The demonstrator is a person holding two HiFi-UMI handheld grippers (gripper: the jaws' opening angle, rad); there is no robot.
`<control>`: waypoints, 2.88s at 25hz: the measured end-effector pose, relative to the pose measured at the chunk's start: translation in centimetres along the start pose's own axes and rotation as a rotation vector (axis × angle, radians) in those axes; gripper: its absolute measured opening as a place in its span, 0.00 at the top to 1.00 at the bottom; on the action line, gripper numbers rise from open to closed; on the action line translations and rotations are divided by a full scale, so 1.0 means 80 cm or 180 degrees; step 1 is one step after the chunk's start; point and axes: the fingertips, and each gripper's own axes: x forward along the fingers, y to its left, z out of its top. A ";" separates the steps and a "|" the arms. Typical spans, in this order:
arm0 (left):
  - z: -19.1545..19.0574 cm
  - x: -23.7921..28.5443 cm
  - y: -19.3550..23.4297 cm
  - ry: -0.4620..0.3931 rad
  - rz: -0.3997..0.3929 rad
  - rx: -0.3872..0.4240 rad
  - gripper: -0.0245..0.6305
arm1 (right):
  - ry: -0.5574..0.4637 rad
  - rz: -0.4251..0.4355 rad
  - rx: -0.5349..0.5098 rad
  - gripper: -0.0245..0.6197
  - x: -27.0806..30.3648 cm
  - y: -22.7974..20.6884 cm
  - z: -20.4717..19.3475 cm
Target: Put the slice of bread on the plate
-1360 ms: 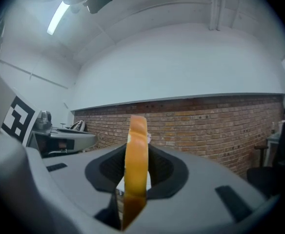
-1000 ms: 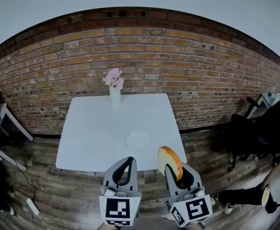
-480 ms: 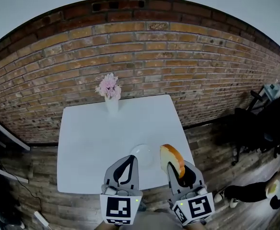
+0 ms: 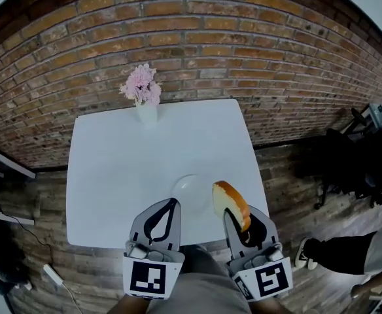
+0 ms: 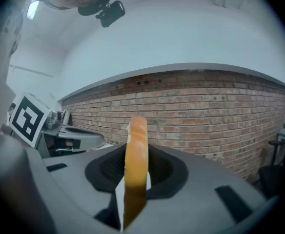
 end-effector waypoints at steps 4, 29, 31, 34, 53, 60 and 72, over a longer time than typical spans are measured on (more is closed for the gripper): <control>-0.025 0.003 -0.003 0.0101 -0.0076 0.0072 0.95 | 0.0031 0.0290 0.0056 0.81 0.020 0.006 -0.021; -0.136 0.059 0.023 0.0785 0.0144 0.0049 0.95 | 0.1301 0.1243 0.0569 0.81 0.133 0.034 -0.208; -0.140 0.059 0.024 0.0818 0.0154 0.0039 0.95 | 0.1433 0.1366 0.0733 0.81 0.136 0.039 -0.218; -0.144 0.058 0.025 0.0839 0.0178 0.0016 0.95 | 0.1578 0.1531 0.0918 0.81 0.142 0.045 -0.226; -0.154 0.058 0.041 0.0923 0.0272 -0.0038 0.95 | 0.1901 0.1590 0.1472 0.78 0.171 0.029 -0.271; -0.157 0.063 0.045 0.0945 0.0242 -0.0055 0.95 | 0.2097 0.1385 0.0697 0.67 0.177 0.024 -0.294; -0.165 0.066 0.040 0.0984 0.0177 -0.0099 0.95 | 0.2208 0.1079 0.0170 0.41 0.182 0.009 -0.319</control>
